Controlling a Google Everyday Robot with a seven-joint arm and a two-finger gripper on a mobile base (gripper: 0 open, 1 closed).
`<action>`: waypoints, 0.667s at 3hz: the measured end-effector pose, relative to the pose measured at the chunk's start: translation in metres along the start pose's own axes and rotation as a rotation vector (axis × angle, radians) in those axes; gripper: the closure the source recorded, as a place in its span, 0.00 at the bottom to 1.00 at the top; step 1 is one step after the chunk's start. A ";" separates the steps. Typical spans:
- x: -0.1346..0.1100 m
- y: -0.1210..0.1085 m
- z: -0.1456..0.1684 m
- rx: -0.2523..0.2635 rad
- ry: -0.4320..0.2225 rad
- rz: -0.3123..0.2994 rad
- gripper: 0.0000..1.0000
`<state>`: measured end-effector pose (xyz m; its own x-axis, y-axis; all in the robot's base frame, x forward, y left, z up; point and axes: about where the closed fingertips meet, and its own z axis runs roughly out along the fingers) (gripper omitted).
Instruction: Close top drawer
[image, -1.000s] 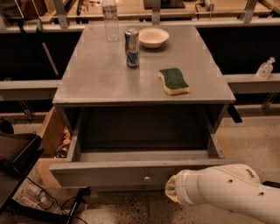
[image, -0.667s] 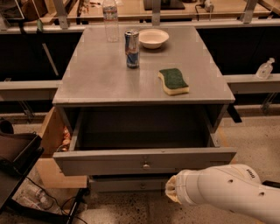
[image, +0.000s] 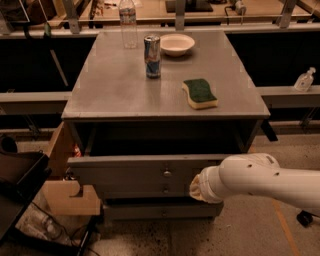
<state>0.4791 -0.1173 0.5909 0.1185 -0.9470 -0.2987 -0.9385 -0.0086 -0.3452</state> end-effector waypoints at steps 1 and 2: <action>0.000 0.001 0.000 0.000 0.000 0.000 1.00; 0.004 -0.026 0.008 0.007 -0.006 -0.009 1.00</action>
Offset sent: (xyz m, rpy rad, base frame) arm 0.1529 -0.0040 0.0045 0.0216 -0.0517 0.0399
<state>0.5065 -0.1180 0.5919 0.1289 -0.9449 -0.3008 -0.9350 -0.0147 -0.3544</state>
